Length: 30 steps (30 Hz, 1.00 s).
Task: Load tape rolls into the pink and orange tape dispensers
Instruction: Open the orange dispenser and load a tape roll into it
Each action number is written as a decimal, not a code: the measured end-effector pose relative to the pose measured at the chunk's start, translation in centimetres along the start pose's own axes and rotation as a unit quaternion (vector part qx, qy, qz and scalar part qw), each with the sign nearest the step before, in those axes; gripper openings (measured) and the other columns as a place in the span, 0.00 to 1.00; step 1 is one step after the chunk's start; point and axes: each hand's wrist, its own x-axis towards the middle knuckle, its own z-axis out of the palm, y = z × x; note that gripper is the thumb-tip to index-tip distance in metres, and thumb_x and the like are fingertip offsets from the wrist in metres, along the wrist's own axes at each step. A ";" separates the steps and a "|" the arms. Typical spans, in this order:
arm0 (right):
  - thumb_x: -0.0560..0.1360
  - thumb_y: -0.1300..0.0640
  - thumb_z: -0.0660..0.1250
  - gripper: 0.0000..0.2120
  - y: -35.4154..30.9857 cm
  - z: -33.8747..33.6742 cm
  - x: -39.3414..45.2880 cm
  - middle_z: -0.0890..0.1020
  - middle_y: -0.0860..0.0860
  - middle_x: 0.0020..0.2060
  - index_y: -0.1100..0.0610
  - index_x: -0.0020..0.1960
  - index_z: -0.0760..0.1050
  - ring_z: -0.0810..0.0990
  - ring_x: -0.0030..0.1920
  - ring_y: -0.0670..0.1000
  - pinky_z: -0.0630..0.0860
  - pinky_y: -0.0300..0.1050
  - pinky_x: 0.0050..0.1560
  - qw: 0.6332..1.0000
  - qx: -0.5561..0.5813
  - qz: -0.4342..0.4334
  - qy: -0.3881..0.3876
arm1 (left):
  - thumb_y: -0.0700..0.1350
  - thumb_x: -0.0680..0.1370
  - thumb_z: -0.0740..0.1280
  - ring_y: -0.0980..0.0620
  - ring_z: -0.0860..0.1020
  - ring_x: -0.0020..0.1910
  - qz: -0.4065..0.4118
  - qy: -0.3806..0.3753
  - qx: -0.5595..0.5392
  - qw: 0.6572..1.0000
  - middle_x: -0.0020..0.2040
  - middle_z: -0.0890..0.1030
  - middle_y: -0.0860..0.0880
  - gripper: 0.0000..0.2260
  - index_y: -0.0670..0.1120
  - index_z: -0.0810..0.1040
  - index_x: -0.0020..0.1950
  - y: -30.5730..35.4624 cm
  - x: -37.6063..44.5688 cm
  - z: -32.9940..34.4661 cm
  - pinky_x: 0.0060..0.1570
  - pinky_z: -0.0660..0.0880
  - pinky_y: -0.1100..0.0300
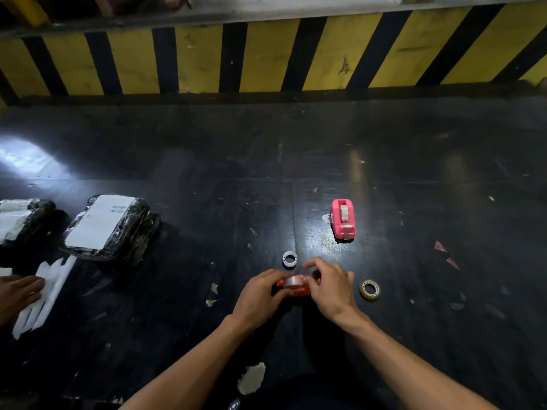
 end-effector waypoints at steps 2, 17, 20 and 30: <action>0.74 0.55 0.66 0.10 0.7 -1.2 0.0 0.84 0.45 0.45 0.44 0.53 0.77 0.76 0.56 0.51 0.59 0.47 0.50 1.000 -0.012 -0.006 0.001 | 0.50 0.75 0.73 0.60 0.80 0.49 0.002 0.001 0.006 1.000 0.56 0.83 0.56 0.15 0.53 0.80 0.61 -0.2 0.1 -0.2 0.53 0.78 0.59; 0.73 0.60 0.68 0.12 4.0 -1.6 -0.5 0.87 0.47 0.45 0.45 0.46 0.85 0.78 0.51 0.54 0.70 0.46 0.52 0.999 -0.013 0.050 0.006 | 0.49 0.76 0.73 0.61 0.80 0.49 0.009 0.000 0.000 1.000 0.59 0.82 0.56 0.16 0.53 0.79 0.63 -0.9 -0.1 0.0 0.55 0.79 0.58; 0.72 0.63 0.69 0.11 3.9 -0.4 -0.6 0.88 0.51 0.43 0.50 0.46 0.86 0.79 0.49 0.57 0.73 0.47 0.51 0.998 0.023 0.058 0.028 | 0.50 0.76 0.73 0.59 0.80 0.55 0.006 0.006 -0.003 1.000 0.59 0.82 0.57 0.16 0.54 0.79 0.63 -1.0 -0.2 0.1 0.58 0.78 0.56; 0.67 0.64 0.60 0.20 4.0 3.7 -2.4 0.82 0.58 0.43 0.47 0.49 0.84 0.79 0.50 0.61 0.76 0.47 0.54 0.974 0.135 0.181 -0.004 | 0.47 0.75 0.74 0.58 0.81 0.54 0.010 0.011 -0.024 1.000 0.57 0.83 0.55 0.16 0.52 0.80 0.62 -1.1 0.0 0.5 0.57 0.80 0.54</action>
